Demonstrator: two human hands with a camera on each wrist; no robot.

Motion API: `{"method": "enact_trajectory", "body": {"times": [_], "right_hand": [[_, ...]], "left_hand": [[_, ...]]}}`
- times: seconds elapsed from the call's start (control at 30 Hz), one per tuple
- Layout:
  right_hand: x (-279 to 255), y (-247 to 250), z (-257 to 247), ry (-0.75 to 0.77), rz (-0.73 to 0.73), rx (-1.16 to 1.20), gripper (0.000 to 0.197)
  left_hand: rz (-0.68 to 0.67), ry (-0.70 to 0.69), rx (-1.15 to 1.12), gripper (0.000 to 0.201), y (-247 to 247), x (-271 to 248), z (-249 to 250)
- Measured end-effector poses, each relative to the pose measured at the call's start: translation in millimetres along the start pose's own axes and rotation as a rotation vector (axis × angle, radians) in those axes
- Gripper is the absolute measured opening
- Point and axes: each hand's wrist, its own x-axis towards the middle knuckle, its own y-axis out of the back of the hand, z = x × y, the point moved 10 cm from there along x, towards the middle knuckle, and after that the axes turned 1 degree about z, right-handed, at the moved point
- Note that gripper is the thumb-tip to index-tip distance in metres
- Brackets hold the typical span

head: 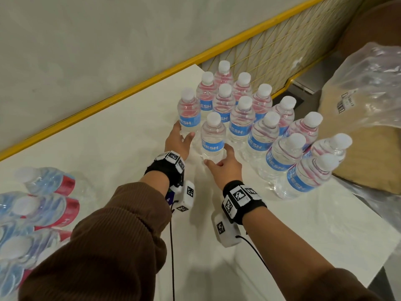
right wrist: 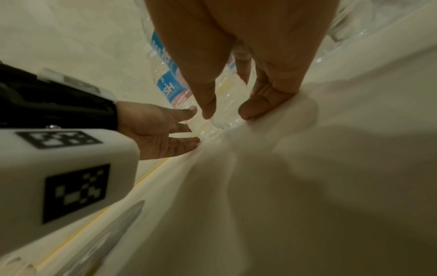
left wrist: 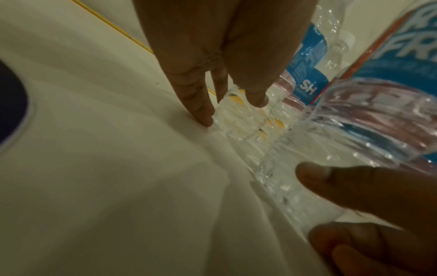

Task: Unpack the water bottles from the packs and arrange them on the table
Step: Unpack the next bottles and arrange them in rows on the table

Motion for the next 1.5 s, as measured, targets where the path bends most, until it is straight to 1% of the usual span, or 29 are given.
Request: {"method": "enact_trajectory", "body": {"times": [0.13, 0.23, 0.37, 0.5, 0.73, 0.97, 1.27, 1.5], "right_hand": [[4.6, -3.4, -0.7, -0.064, 0.032, 0.065, 0.064], [7.6, -5.8, -2.8, -0.069, 0.024, 0.088, 0.062], [8.8, -6.7, -2.8, -0.08, 0.045, 0.108, 0.061], [10.3, -7.5, -2.4, -0.106, 0.069, 0.141, 0.06], [11.5, -9.3, -2.8, -0.094, 0.061, 0.176, 0.057], [16.8, -11.2, -4.1, -0.091, 0.058, 0.161, 0.058], [21.3, -13.7, 0.3, -0.094, 0.066, 0.174, 0.058], [29.8, -21.0, 2.5, -0.076, 0.023, 0.12, 0.059]], "left_hand": [[0.021, 0.012, -0.011, 0.06, 0.9, -0.1, -1.9], [0.023, 0.032, -0.014, 0.063, 1.6, 2.8, -5.8], [0.033, 0.024, 0.014, 0.059, 3.0, 8.0, -8.4], [0.033, 0.041, -0.001, 0.059, 1.0, 12.4, -10.8], [0.063, 0.08, -0.081, 0.055, 0.2, 16.9, -14.5], [0.093, 0.083, -0.087, 0.054, 1.0, 19.7, -14.5], [0.096, 0.087, -0.111, 0.054, 0.3, 20.0, -17.8], [0.076, 0.099, -0.1, 0.055, 0.3, 20.4, -20.7]]}}
